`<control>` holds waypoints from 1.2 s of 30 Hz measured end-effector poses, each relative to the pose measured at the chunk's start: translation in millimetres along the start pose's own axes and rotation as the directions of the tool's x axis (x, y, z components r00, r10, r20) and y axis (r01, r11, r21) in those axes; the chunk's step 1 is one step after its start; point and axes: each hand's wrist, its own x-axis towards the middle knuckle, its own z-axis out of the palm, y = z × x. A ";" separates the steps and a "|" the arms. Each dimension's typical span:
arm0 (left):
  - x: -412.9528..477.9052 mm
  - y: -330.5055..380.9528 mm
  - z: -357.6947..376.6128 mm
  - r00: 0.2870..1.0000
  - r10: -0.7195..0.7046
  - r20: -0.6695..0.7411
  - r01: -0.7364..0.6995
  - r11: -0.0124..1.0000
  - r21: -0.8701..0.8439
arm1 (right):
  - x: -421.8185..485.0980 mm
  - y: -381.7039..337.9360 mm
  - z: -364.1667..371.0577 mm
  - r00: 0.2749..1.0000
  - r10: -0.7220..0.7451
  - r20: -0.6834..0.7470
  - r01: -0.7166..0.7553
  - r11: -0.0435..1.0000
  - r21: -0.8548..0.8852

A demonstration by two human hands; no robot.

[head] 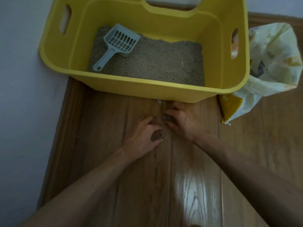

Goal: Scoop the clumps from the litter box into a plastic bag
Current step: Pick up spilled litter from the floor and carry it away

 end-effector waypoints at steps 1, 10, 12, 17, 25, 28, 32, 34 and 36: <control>0.3 0.0 0.8 1.000 0.015 -0.011 -0.015 1.000 -0.004 | 1.3 0.4 1.7 1.000 -0.002 -0.011 0.002 1.000 0.007; 3.2 3.0 12.3 0.984 0.102 -0.148 -0.112 0.992 -0.060 | 1.4 -0.6 4.7 0.997 -0.017 -0.073 0.019 0.999 0.030; 3.6 1.2 14.5 0.979 0.119 -0.168 -0.130 0.990 -0.061 | 1.6 0.5 5.3 0.995 -0.027 -0.097 0.031 0.999 0.036; 3.5 -0.1 11.5 0.948 0.091 -0.306 -0.128 0.986 -0.104 | -5.8 1.8 4.3 0.981 -0.012 -0.196 0.027 0.997 0.076; 19.4 -12.4 4.5 0.917 -0.010 -0.398 -0.042 0.992 -0.121 | -14.3 4.7 9.3 0.978 0.016 -0.208 -0.001 0.997 0.073; 25.1 -14.1 2.3 0.911 -0.001 -0.412 -0.044 0.994 -0.101 | -13.7 1.6 8.3 0.974 0.012 -0.227 0.005 0.997 0.073; 30.6 -11.0 1.1 0.899 0.026 -0.437 -0.080 0.991 -0.106 | -12.4 0.6 10.2 0.969 -0.013 -0.245 0.026 0.999 0.046; 32.0 -8.0 1.1 0.890 0.039 -0.453 -0.104 0.987 -0.119 | -11.8 2.4 12.5 0.972 -0.014 -0.236 0.026 0.999 0.046; 33.7 -6.2 0.5 0.882 0.029 -0.470 -0.112 0.982 -0.150 | -11.2 3.8 14.5 0.970 -0.023 -0.241 0.033 0.999 0.038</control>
